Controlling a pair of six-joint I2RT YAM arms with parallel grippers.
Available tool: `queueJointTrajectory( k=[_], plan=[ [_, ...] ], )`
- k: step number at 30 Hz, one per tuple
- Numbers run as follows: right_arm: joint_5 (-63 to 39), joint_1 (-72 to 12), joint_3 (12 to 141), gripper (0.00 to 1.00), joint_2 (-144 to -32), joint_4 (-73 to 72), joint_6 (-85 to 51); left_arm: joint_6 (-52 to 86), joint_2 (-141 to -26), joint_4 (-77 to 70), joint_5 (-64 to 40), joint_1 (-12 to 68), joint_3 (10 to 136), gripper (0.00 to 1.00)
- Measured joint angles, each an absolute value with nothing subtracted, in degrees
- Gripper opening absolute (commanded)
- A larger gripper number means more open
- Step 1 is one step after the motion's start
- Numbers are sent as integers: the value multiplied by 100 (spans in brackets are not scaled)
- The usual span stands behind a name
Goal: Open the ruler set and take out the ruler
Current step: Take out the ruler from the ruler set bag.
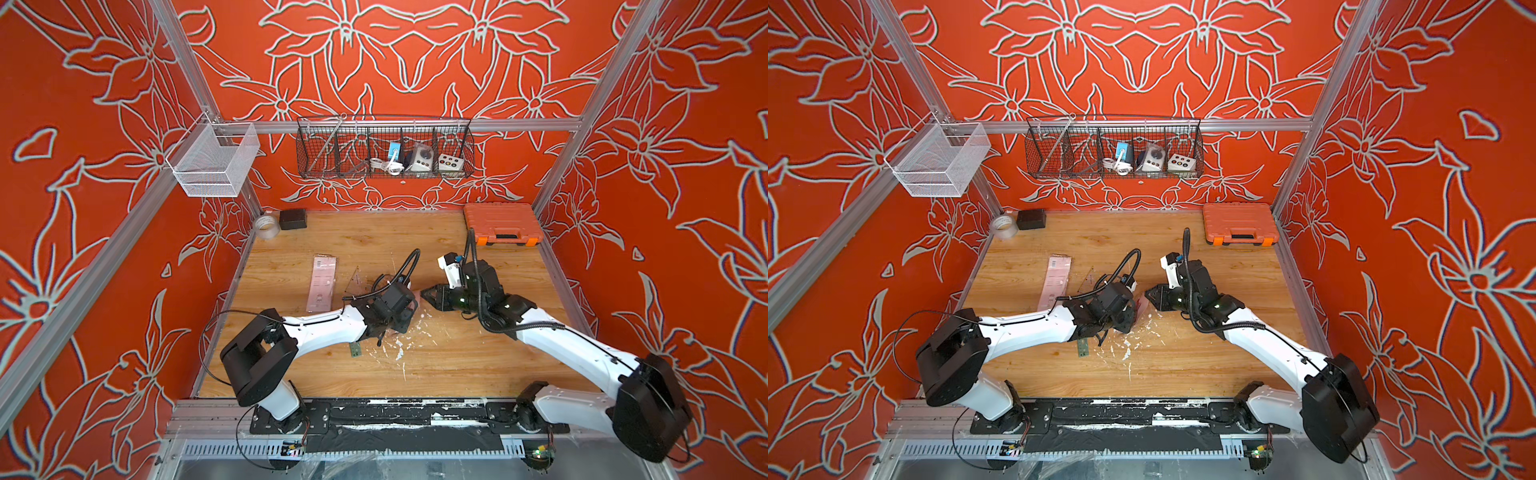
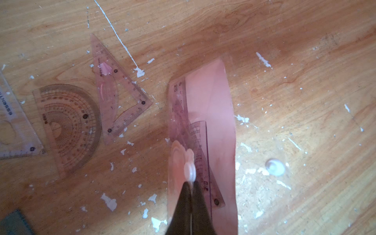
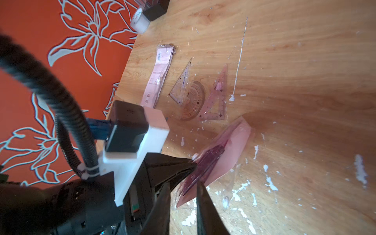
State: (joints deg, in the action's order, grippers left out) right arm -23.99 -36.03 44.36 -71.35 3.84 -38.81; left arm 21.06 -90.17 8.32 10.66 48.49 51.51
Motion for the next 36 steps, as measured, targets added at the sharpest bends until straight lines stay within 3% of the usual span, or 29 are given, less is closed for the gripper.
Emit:
queueJointTrajectory(
  k=[14,25,36],
  plan=[
    [-2945,-3607,4491,17,-8508,156,-4338,2193,-9017,593,1044,4877,4915,0],
    [-2991,-3645,4412,19,-8230,-45,-4637,2294,-9017,517,1092,4877,4897,0],
    [-3004,-3745,4414,22,-8814,-340,-4884,2320,-8952,499,1090,4877,4897,0]
  ],
)
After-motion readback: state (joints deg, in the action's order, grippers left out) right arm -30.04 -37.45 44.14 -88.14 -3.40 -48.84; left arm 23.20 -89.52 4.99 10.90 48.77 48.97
